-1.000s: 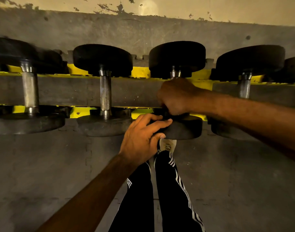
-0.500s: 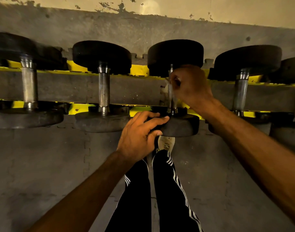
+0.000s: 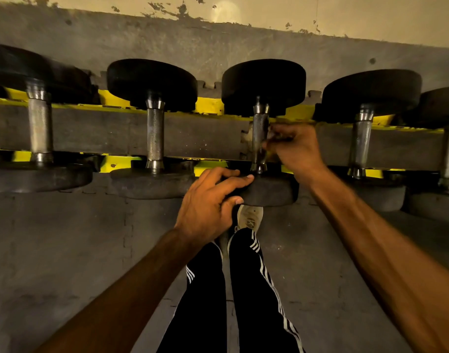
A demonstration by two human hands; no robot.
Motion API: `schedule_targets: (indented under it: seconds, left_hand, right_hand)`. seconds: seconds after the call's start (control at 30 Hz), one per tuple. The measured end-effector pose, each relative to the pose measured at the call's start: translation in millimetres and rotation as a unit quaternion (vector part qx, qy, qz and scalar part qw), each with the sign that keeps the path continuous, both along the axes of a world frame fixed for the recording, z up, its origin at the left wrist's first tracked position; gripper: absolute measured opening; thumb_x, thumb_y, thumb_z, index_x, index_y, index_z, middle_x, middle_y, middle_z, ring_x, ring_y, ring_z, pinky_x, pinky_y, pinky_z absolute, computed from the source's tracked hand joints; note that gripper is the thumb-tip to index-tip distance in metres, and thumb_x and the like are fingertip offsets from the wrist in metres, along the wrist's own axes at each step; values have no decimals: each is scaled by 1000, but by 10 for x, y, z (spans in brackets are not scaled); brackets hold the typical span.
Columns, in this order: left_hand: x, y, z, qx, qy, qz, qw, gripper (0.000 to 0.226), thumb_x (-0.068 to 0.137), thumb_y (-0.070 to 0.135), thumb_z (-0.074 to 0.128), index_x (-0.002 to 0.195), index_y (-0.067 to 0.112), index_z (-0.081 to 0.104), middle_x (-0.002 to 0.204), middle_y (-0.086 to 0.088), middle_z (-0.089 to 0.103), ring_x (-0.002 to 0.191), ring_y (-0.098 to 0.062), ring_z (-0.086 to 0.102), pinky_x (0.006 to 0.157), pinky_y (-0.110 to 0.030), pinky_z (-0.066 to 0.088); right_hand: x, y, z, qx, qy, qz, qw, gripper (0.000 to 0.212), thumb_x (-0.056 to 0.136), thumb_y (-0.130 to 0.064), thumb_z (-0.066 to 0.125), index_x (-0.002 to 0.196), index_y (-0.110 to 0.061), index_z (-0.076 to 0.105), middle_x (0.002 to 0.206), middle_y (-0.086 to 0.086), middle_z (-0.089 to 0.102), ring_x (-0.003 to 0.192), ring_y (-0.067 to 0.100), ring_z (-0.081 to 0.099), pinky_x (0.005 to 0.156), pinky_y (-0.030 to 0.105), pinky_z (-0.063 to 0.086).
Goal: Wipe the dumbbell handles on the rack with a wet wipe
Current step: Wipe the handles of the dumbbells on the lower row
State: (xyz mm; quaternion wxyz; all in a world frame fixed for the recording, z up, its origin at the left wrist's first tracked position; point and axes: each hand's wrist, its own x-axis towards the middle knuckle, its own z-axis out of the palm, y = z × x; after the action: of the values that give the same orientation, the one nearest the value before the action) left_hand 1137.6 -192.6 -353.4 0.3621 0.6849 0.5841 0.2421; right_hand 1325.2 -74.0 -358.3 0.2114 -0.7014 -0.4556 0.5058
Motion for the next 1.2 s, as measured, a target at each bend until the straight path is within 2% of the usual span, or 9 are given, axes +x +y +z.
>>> schedule_targets:
  seconds: [0.23, 0.37, 0.43, 0.63, 0.83, 0.9, 1.0, 1.1, 1.2]
  left_hand:
    - [6, -9, -13, 19, -9, 2, 1000, 46, 84, 16, 69, 129, 24, 67, 123, -1, 62, 116, -21, 58, 93, -43, 52]
    - [8, -10, -10, 20, -11, 2, 1000, 46, 83, 14, 70, 129, 23, 68, 122, -1, 62, 116, -21, 58, 94, -43, 52]
    - [1, -7, 1, 14, -10, 0, 1000, 47, 83, 15, 70, 129, 24, 67, 122, -1, 62, 116, -20, 57, 93, -43, 52]
    - [16, -14, -17, 22, -14, 5, 1000, 47, 83, 13, 71, 129, 23, 67, 121, -1, 62, 115, -22, 58, 91, -45, 53]
    - [32, -29, -35, 25, -10, 11, 1000, 48, 82, 11, 71, 128, 22, 67, 121, -1, 61, 118, -21, 58, 93, -45, 52]
    - [33, -22, -31, 24, -9, 9, 1000, 47, 83, 11, 71, 128, 22, 68, 122, -1, 61, 118, -20, 58, 93, -44, 52]
    - [31, -30, -8, 23, -10, 11, 1000, 46, 83, 11, 71, 128, 22, 68, 121, -1, 61, 117, -21, 59, 93, -45, 52]
    - [21, -33, 5, 17, -4, 11, 1000, 45, 85, 13, 70, 129, 23, 67, 121, -1, 61, 117, -21, 59, 93, -46, 52]
    - [33, -34, 37, 5, 1, 11, 1000, 45, 85, 14, 69, 129, 23, 67, 120, -1, 61, 117, -21, 59, 91, -47, 53]
  right_hand:
    - [129, 42, -101, -45, -15, -37, 998, 17, 89, -5, 70, 103, -12, 73, 98, 3, 73, 87, 14, 71, 78, 36, 61]
    - [42, 349, -114, -22, 73, -137, 988, 18, 91, -4, 67, 107, -11, 69, 90, -2, 70, 73, 6, 69, 58, 20, 56]
    - [91, 280, -157, -62, 84, -111, 988, 16, 92, -6, 65, 107, -10, 70, 87, -4, 70, 72, 6, 69, 56, 19, 54]
    - [365, 16, -203, -203, 71, 62, 975, 27, 88, 3, 66, 96, -21, 75, 96, -2, 76, 91, 12, 71, 83, 29, 57]
    - [77, 331, -232, -131, 161, -144, 968, 27, 94, 6, 55, 107, -15, 66, 97, 0, 68, 89, 11, 68, 70, 21, 57]
    - [88, 300, -178, -172, 200, -119, 957, 24, 99, 2, 48, 103, -16, 64, 91, -1, 68, 73, 6, 68, 58, 18, 54]
    - [239, 125, -138, -216, 187, -33, 958, 16, 95, -2, 58, 104, -8, 70, 94, 3, 73, 85, 15, 70, 75, 27, 60]
    - [334, -66, -132, -93, 17, 80, 992, 17, 83, -3, 75, 94, -15, 77, 92, 1, 75, 89, 15, 71, 85, 34, 59]
    - [295, -131, -46, 154, -73, 277, 946, 17, 78, 2, 75, 89, -11, 79, 91, 5, 74, 85, 14, 68, 77, 33, 57]
